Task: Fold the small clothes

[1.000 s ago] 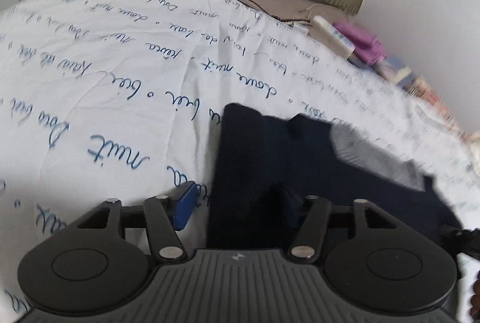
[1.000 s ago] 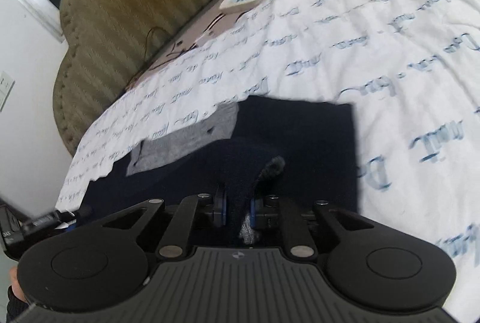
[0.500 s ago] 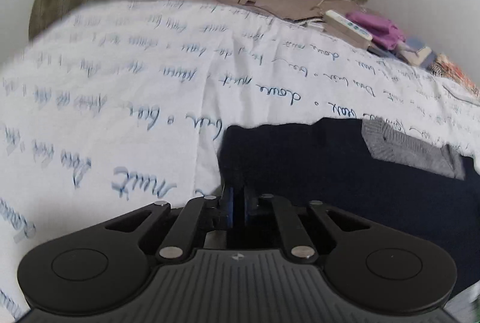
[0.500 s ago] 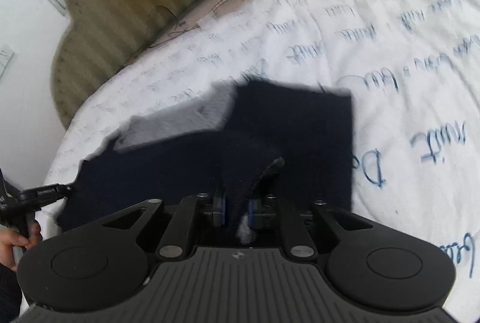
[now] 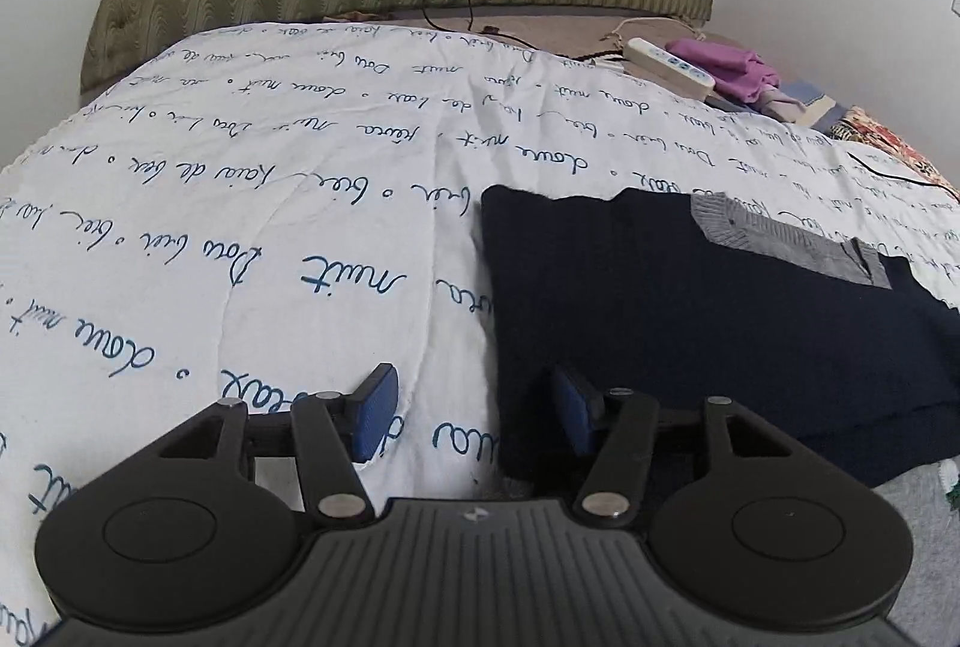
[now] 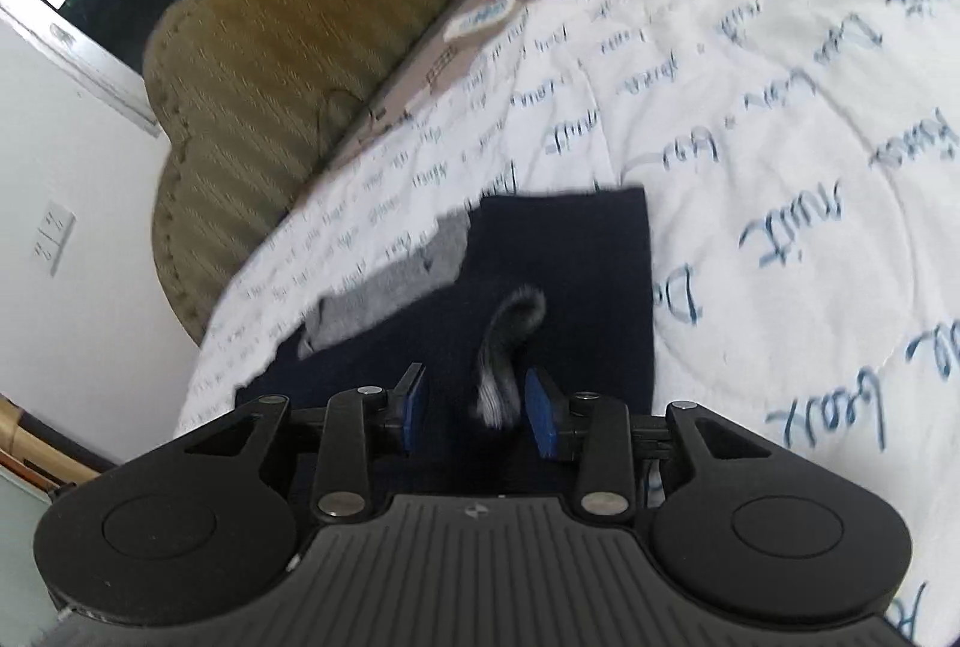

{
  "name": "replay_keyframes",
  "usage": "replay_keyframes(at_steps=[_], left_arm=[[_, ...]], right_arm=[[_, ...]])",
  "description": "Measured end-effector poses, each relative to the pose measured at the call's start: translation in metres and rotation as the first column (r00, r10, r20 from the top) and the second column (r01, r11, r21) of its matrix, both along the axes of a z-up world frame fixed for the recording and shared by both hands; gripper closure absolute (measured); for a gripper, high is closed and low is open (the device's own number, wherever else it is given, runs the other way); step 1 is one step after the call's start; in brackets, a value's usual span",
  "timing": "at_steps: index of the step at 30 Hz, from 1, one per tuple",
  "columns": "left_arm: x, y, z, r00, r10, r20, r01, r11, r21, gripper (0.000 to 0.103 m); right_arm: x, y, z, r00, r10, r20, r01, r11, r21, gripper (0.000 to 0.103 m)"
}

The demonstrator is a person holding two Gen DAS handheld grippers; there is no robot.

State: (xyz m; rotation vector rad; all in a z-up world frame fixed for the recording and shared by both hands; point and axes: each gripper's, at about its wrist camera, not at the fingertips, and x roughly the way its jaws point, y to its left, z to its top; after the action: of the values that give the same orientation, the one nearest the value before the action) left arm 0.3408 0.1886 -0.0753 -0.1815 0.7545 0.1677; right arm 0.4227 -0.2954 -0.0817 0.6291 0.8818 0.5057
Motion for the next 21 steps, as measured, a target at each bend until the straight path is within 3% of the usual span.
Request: replay_keyframes(at_steps=[1, 2, 4, 7, 10, 11, 14, 16, 19, 21], left_arm=[[0.001, 0.000, 0.000, 1.000, -0.006, 0.002, 0.006, 1.000, -0.011, 0.069], [0.004, -0.001, 0.000, 1.000, -0.020, -0.008, 0.020, 1.000, -0.018, 0.102], [0.008, -0.005, 0.001, 0.999, -0.022, -0.035, 0.023, 1.000, 0.016, 0.102], [0.009, -0.007, 0.000, 0.998, -0.019, -0.063, 0.025, 0.995, 0.099, 0.103], [0.005, 0.002, -0.008, 0.999, -0.018, -0.052, 0.024, 0.993, 0.118, 0.103], [0.005, 0.001, -0.007, 0.998, -0.019, -0.052, 0.025, 0.992, 0.126, 0.103], [0.002, -0.007, -0.003, 0.998, -0.030, -0.047, 0.037, 0.987, 0.158, 0.102], [-0.002, -0.012, 0.005, 0.998, -0.055, -0.018, 0.057, 0.986, 0.157, 0.101], [0.008, -0.015, 0.013, 0.998, -0.066, 0.007, 0.064, 0.988, 0.141, 0.098], [0.024, -0.012, 0.012, 0.999, -0.040, -0.009, 0.041, 0.993, 0.114, 0.091]], right_arm=[[0.000, 0.003, -0.003, 1.000, 0.008, -0.011, -0.008, 1.000, -0.007, 0.066], [0.000, 0.009, -0.005, 1.000, 0.018, -0.009, -0.018, 1.000, -0.018, 0.068], [-0.003, 0.019, -0.004, 1.000, 0.023, 0.019, -0.021, 0.995, -0.092, 0.089], [-0.009, 0.028, 0.004, 0.997, 0.036, 0.063, -0.026, 0.987, -0.162, 0.091], [-0.014, 0.032, 0.009, 0.991, 0.073, 0.111, -0.041, 0.963, -0.265, 0.093], [-0.010, 0.032, 0.000, 0.994, 0.079, 0.079, -0.051, 0.951, -0.304, 0.088], [-0.009, 0.023, -0.002, 0.996, 0.060, 0.061, -0.045, 0.974, -0.221, 0.076], [-0.007, 0.017, 0.004, 0.998, 0.058, 0.036, -0.052, 0.987, -0.154, 0.054], [-0.007, 0.006, 0.021, 0.993, 0.011, 0.121, 0.004, 0.992, -0.126, 0.045], [0.005, 0.004, 0.023, 0.993, -0.019, 0.112, 0.032, 0.993, -0.117, 0.044]])
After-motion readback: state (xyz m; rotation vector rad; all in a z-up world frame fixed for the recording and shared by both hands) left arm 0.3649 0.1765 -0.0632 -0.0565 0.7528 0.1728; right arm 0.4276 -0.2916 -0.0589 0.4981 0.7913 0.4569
